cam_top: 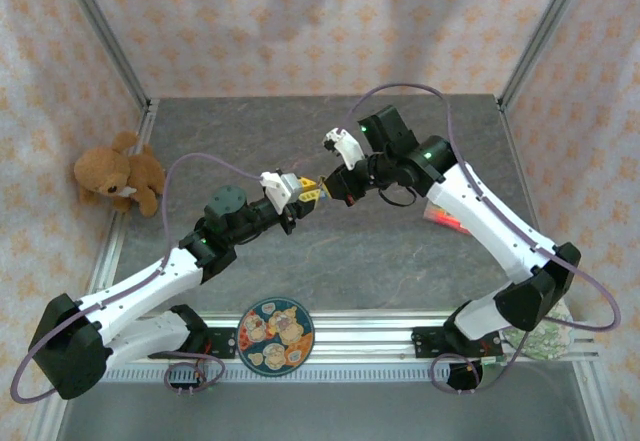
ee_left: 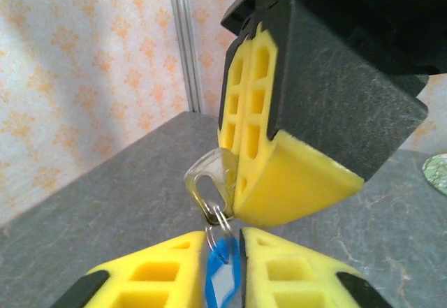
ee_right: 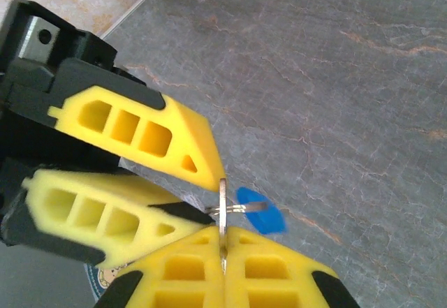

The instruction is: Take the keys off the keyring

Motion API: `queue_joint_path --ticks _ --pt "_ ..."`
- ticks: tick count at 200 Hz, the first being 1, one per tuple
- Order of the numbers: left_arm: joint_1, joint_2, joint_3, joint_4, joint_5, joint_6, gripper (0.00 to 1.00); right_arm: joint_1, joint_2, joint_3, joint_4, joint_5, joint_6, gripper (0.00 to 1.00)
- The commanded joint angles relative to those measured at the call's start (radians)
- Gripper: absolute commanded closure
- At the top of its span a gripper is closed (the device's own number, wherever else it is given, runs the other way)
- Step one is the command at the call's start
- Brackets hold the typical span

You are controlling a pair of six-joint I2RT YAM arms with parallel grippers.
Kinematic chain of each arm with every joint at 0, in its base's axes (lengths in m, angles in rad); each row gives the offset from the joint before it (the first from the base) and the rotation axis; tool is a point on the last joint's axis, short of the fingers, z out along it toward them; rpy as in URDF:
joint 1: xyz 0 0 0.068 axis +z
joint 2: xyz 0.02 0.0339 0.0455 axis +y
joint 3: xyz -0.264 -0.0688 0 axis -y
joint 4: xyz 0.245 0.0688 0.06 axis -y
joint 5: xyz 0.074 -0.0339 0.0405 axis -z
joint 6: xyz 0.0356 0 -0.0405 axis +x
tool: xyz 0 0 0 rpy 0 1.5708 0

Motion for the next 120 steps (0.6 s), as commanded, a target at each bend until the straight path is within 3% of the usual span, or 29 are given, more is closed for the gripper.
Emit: queue_joint_path --ticks 1,27,120 --pt "-0.009 -0.003 0.029 0.004 -0.009 0.011 0.90 0.007 -0.036 -0.010 0.027 -0.009 -0.009 1.00" --pt "-0.009 -0.009 0.028 0.002 -0.015 0.010 1.00 0.007 -0.046 -0.019 0.034 -0.011 -0.002 1.00" --pt "-0.009 -0.072 -0.010 0.072 0.002 -0.011 1.00 -0.007 -0.065 -0.055 0.079 -0.005 0.055 1.00"
